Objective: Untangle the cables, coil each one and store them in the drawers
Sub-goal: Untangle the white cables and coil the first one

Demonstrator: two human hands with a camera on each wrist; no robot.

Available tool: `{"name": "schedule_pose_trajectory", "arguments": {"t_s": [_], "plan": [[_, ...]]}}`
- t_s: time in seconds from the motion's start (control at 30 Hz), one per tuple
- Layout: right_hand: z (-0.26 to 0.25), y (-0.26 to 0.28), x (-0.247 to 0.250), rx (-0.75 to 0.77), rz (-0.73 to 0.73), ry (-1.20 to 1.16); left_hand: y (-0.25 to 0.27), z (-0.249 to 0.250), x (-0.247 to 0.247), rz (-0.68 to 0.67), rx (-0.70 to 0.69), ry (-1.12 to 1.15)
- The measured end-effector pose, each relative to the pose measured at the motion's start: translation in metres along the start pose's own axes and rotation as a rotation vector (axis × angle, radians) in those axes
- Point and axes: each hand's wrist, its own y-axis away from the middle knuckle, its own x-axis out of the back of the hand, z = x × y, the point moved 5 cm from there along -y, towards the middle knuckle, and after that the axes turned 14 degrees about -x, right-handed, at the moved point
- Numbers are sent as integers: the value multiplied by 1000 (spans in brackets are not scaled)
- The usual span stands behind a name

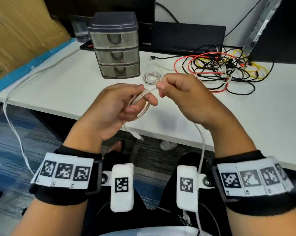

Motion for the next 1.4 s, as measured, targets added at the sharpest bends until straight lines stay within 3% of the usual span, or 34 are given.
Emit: {"name": "schedule_pose_trajectory", "arguments": {"t_s": [0.1, 0.2, 0.27, 0.33, 0.43, 0.5, 0.63, 0.73, 0.8, 0.9, 1.0, 1.07, 1.13, 1.3, 1.4], "plan": [[12, 1, -10, -103, -58, -106, 2, 10, 8, 7, -51, 271], [1, 5, -38, -113, -256, -82, -5, 21, 8, 135, -166, 364], [-12, 15, -55, -115, -404, -43, -9, 21, 7, 216, -211, 301], [-29, 24, -57, -88, -494, -70, -10, 25, 8, 247, -268, 56], [-48, 19, -29, 24, -371, -203, -7, 33, 12, 184, -255, -312], [-51, 11, -4, 78, -225, -230, -4, 35, 15, 128, -224, -341], [-39, 2, 23, 83, -13, -174, 4, 40, 9, -62, -225, -32], [-27, -2, 17, -4, -41, -211, 4, 54, 3, -181, -348, 164], [-24, -3, 7, -35, -78, -120, -2, 64, 7, -131, -448, 252], [-26, -1, -12, 11, -151, 55, -16, 67, 22, 108, -504, 264], [-39, 5, -29, 58, -211, 272, -26, 59, 19, 244, -445, -75], [-52, 9, -29, 75, -215, 369, -28, 45, 10, 183, -367, -319], [-68, 10, -18, 140, -187, 389, -28, 32, 4, 109, -304, -401], [-73, -8, 29, 287, 118, 152, -19, 26, -10, -75, -237, -66], [-64, -14, 29, 327, 150, -105, -18, 33, -13, -90, -281, 67]]}}
